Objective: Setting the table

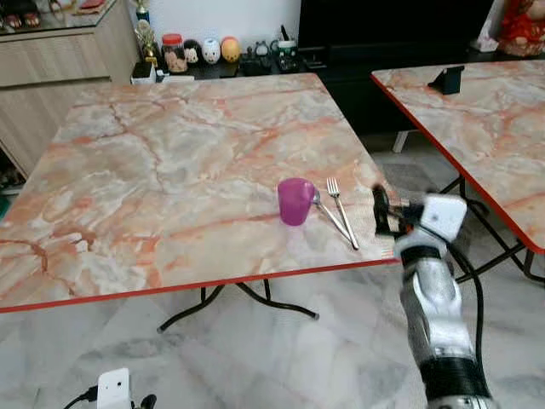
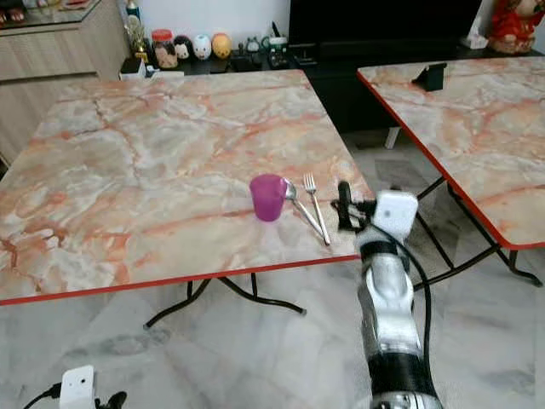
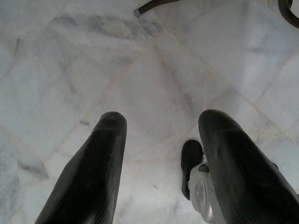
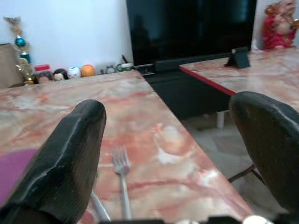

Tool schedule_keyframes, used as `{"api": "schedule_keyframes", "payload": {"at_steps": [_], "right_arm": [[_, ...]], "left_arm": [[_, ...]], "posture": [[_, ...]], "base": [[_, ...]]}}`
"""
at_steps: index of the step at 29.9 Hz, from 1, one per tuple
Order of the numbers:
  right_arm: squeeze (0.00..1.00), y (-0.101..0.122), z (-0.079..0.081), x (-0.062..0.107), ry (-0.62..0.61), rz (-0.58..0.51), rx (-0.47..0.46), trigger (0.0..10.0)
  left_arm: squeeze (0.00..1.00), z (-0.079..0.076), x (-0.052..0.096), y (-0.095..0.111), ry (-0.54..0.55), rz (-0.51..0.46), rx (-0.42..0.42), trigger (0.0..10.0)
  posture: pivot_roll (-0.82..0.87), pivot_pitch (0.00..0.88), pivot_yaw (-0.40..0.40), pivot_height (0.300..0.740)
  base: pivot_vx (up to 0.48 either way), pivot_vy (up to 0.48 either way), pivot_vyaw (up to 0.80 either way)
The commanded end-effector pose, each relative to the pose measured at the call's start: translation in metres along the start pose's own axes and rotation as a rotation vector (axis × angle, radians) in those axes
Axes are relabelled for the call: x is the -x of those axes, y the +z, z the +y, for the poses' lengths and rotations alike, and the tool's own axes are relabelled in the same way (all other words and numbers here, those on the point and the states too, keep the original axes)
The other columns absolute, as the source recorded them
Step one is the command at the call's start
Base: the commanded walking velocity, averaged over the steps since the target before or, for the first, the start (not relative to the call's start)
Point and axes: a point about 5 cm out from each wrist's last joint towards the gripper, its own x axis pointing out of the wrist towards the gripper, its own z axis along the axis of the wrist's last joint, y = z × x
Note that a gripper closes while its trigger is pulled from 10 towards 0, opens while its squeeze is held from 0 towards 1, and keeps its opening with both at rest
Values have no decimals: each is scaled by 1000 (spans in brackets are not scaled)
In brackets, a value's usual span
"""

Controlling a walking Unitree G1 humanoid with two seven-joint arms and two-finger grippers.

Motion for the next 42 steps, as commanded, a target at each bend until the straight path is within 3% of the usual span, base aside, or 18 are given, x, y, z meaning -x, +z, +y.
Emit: {"api": "schedule_keyframes", "payload": {"at_steps": [1, 10, 27, 42], "right_arm": [[0, -1, 5, -1, 13, 22, -5, 10000], [0, -2, 10, -2, 19, 33, -22, 10000], [0, 0, 10, -3, 15, 43, -13, 10000], [0, 0, 9, -4, 13, 54, -1, 10000]], "left_arm": [[0, 5, 3, -8, 17, 19, -8, 10000], [0, 26, 11, -22, 63, 54, -4, 10000], [0, 22, 10, -20, 48, 45, -8, 10000], [0, 20, 9, -21, 44, 47, -2, 10000]], "posture": [[-59, 0, 8, 720], [-50, 0, 11, 720], [-56, 0, 11, 720], [-60, 0, 8, 720]], "base": [[0, 0, 0], [0, 0, 0], [0, 0, 0], [265, 0, 0]]}}
